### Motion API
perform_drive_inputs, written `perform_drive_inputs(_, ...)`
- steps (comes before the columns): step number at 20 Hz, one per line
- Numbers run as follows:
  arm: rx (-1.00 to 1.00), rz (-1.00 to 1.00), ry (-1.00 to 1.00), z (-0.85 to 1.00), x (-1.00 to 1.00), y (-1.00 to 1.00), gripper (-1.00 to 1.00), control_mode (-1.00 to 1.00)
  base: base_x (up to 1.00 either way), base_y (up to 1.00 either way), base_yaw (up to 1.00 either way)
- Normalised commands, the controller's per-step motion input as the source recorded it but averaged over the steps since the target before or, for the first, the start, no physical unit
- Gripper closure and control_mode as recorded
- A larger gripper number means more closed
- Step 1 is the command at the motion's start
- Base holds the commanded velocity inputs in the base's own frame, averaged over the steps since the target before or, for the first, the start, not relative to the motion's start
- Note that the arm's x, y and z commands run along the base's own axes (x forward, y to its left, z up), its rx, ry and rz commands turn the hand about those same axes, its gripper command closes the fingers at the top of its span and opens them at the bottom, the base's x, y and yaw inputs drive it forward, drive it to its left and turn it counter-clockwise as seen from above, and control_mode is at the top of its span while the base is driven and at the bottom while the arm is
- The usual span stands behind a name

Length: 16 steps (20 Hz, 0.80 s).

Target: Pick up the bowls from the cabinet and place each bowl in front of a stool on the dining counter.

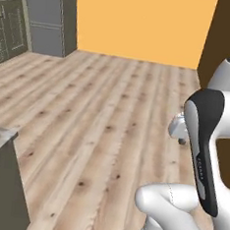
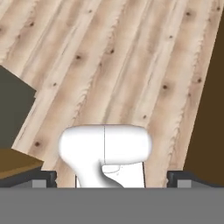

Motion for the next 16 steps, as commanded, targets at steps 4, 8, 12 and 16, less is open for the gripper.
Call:
perform_drive_inputs(4, 0.0, 0.0, 0.0, 0.0, 0.0, 0.0, -1.0, 1.0, 1.0, -0.27, 0.55)
perform_drive_inputs(8, 0.0, 0.0, 0.0, 0.0, 0.0, 0.0, -1.0, 1.0, 1.0, -0.57, 0.46)
perform_drive_inputs(12, 0.0, 0.0, 0.0, 0.0, 0.0, 0.0, -1.0, 1.0, 1.0, -0.43, 0.53)
perform_drive_inputs(16, 0.0, 0.0, 0.0, 0.0, 0.0, 0.0, -1.0, 1.0, 1.0, -0.27, 0.62)
